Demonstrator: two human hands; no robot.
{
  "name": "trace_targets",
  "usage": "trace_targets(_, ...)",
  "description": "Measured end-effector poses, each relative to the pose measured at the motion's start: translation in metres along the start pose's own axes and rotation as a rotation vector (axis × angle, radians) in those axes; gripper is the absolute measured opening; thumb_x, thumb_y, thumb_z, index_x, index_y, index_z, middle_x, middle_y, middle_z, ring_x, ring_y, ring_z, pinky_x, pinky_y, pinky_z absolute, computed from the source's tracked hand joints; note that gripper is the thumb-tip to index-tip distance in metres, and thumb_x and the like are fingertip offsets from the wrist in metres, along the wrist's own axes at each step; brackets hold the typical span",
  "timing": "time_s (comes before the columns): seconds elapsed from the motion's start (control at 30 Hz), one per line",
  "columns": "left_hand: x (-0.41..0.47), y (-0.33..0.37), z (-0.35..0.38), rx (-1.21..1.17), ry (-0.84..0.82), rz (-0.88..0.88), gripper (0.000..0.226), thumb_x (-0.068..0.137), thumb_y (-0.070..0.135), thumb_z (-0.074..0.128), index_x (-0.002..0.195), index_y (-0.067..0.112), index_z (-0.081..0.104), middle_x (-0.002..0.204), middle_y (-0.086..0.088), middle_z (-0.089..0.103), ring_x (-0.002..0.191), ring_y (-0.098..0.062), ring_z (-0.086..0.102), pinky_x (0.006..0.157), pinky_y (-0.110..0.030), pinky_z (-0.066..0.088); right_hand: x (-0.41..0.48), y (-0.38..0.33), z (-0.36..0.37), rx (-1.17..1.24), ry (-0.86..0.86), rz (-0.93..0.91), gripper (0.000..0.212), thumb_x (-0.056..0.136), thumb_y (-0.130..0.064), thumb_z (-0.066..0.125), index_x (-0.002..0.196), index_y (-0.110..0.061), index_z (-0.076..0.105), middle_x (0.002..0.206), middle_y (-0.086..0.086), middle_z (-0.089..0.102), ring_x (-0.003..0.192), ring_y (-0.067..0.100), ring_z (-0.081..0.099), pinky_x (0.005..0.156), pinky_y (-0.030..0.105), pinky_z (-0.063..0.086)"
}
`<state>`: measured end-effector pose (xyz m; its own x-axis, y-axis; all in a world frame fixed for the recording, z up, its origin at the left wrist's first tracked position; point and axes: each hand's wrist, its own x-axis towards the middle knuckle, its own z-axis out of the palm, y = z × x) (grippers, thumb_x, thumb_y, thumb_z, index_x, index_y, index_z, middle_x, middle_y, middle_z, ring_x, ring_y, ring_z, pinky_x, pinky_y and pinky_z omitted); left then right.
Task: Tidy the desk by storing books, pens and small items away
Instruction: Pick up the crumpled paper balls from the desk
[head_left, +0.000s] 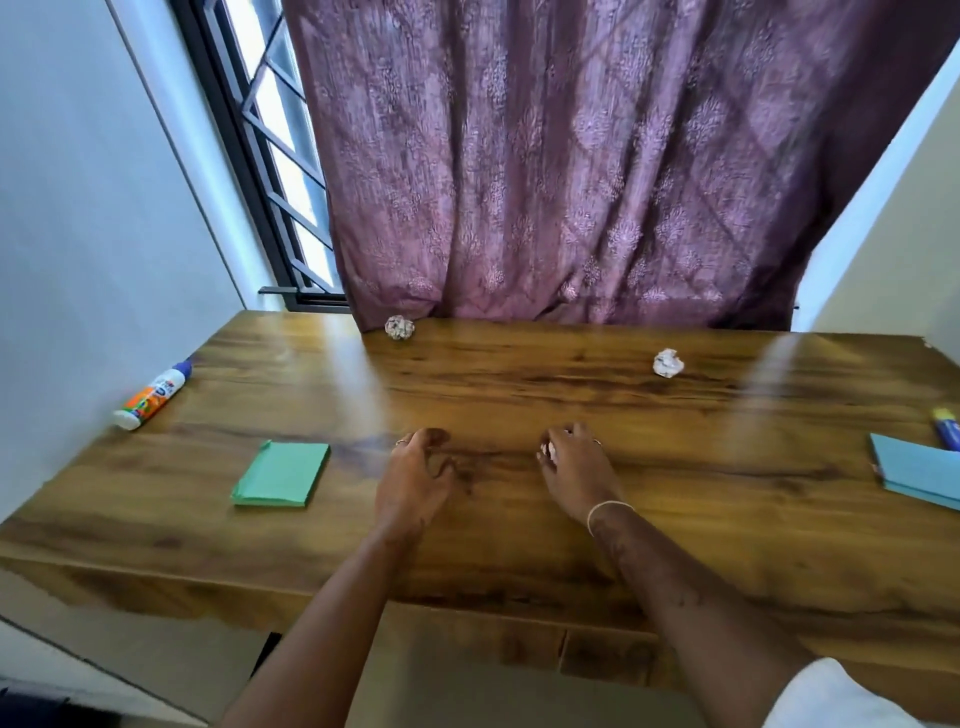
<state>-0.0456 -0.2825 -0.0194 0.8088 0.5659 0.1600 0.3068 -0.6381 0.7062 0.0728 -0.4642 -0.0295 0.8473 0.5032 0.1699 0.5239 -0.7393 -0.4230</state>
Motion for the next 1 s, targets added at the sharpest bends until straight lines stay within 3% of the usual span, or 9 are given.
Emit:
trace_targets(0.17,0.041,-0.023,-0.011,-0.015,0.019,-0.041,0.046,0.086,0.02,0.067,0.129,0.026,0.051,0.126,-0.003,0.054,0.109,-0.017,0.056,0.092,-0.035,0.052,0.039,-0.041,0.015,0.053,-0.05,-0.003,0.033,0.083,-0.029,0.068,0.112,-0.022,0.052,0.117,0.001,0.049,0.101,0.025,0.058,0.08,0.032,0.047)
trace_targets(0.37,0.099,-0.047,-0.016,0.011,0.034,-0.072,0.054,0.084,0.021,0.068,0.134,0.026,0.048,0.135,-0.003,0.047,0.121,-0.022,0.051,0.1,-0.036,0.047,0.104,-0.067,0.041,0.152,0.022,-0.039,0.039,0.08,-0.015,0.065,0.116,-0.018,0.051,0.121,0.002,0.047,0.099,0.027,0.059,0.081,0.036,0.049)
trace_targets(0.53,0.165,-0.06,-0.022,0.05,0.02,-0.08,0.06,0.084,0.024,0.065,0.14,0.022,0.043,0.144,-0.005,0.039,0.13,-0.025,0.043,0.106,-0.033,0.037,0.164,-0.073,0.065,0.182,0.057,-0.087,0.043,0.081,-0.019,0.064,0.122,-0.022,0.052,0.123,-0.001,0.047,0.099,0.025,0.06,0.081,0.036,0.05)
trace_targets(0.73,0.241,-0.076,-0.009,0.125,-0.061,-0.15,0.066,0.085,0.032,0.063,0.144,0.02,0.035,0.15,-0.012,0.029,0.133,-0.032,0.038,0.11,-0.042,0.038,0.21,-0.067,0.095,0.19,0.077,-0.042,0.048,0.079,-0.023,0.065,0.125,-0.027,0.052,0.131,-0.003,0.047,0.102,0.023,0.061,0.081,0.033,0.05)
trace_targets(0.9,0.278,-0.081,0.01,0.298,-0.019,-0.016,0.066,0.095,0.032,0.049,0.153,0.029,0.018,0.16,-0.014,0.005,0.146,-0.034,0.013,0.115,-0.041,0.028,0.227,-0.058,0.108,0.162,0.069,-0.068,0.051,0.074,-0.026,0.066,0.123,-0.03,0.053,0.132,-0.005,0.049,0.103,0.023,0.062,0.079,0.032,0.051)
trace_targets(1.0,0.3,-0.084,0.018,0.386,-0.028,0.056,0.061,0.096,0.031,0.045,0.152,0.03,0.022,0.16,-0.017,0.002,0.146,-0.037,0.011,0.117,-0.044,0.024,0.233,-0.057,0.108,0.194,0.072,-0.05,0.051,0.074,-0.026,0.066,0.123,-0.029,0.052,0.132,-0.006,0.048,0.105,0.022,0.061,0.082,0.032,0.05)
